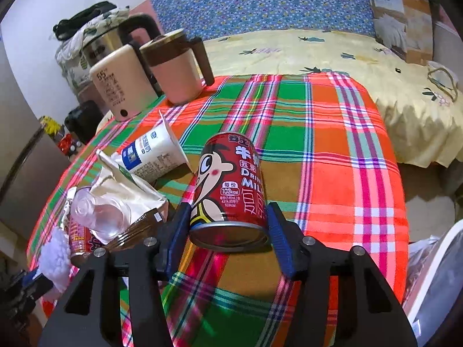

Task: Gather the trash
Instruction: 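Grasp the red cartoon-face can with the right tool while the left tool holds the foam net, then carry the foam net and red can over the bin and open both tools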

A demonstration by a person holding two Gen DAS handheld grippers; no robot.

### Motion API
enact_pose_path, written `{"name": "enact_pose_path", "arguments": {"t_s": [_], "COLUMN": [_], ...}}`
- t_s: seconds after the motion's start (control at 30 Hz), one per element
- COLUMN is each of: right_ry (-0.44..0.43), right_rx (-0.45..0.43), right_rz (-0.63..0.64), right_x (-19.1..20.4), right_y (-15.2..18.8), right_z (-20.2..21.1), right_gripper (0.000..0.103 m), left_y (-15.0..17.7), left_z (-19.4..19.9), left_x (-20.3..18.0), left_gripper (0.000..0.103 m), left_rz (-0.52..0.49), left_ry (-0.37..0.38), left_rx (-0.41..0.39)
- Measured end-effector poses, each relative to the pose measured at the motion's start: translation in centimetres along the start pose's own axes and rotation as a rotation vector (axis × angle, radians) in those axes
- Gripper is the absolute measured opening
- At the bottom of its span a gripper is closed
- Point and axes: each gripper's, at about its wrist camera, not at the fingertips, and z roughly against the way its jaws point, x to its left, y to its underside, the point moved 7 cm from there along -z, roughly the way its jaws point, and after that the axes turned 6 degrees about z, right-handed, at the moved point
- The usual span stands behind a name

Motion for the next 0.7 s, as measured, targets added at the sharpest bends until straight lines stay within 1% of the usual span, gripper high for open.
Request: {"name": "enact_pose_path", "arguments": {"t_s": [0.17,0.3,0.5,0.7], "right_ry": [0.005,0.007,-0.004,0.002], "right_rx": [-0.036,-0.059,-0.082,-0.113], "right_rz": [-0.016,-0.025,-0.074,-0.113], "right_x": [-0.4,-0.7,-1.4,-2.3], "right_y": [0.5,2.4,5.0,6.5], "right_z": [1.7,4.4,7.7,10.6], "right_gripper": [0.054,0.054,0.054,0.054], "left_y": [0.1,0.2,0.9,1.4], "left_z": [0.2,0.3,0.5,0.2], "left_x": [-0.5,-1.4,-3.6,-6.7], "left_gripper": [0.021,0.021,0.021,0.021], "left_rz": [-0.001,-0.011,-0.035,-0.076], "left_ry": [0.0,0.005,0.028,0.06], "left_rx": [0.001,0.004,0.02,0.043]}}
